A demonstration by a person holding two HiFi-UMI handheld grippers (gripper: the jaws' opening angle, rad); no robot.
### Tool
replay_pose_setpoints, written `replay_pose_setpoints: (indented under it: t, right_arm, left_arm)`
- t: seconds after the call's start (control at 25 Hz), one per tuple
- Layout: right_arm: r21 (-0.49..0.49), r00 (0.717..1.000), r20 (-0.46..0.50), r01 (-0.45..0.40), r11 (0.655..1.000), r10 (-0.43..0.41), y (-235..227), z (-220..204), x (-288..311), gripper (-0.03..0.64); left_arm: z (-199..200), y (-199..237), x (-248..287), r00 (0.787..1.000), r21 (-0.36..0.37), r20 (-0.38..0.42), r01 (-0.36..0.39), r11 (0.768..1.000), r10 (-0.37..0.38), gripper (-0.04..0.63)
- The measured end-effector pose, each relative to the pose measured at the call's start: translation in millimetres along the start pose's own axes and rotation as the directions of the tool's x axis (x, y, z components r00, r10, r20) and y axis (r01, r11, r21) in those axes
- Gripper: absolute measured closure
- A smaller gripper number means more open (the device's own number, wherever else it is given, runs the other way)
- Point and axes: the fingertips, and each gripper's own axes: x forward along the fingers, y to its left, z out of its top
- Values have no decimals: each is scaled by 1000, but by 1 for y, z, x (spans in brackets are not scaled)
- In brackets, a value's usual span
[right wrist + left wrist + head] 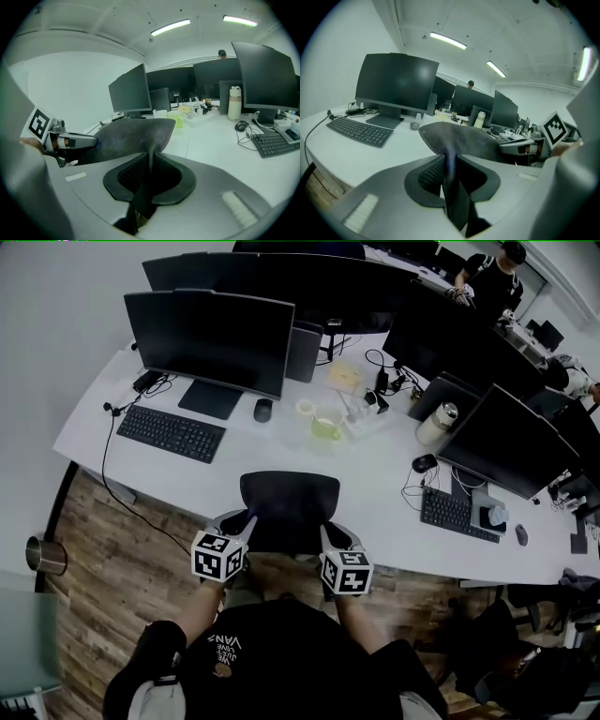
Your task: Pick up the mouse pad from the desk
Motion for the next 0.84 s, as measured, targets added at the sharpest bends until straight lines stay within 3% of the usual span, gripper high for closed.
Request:
replay_pose_setpoints:
  t: [0.84]
  right_arm:
    - [-14, 1000, -6, -14, 1000, 14, 6, -11, -9, 561]
  left_arm:
    - [-10, -7, -13, 1000, 1, 13, -14, 1000, 14, 518]
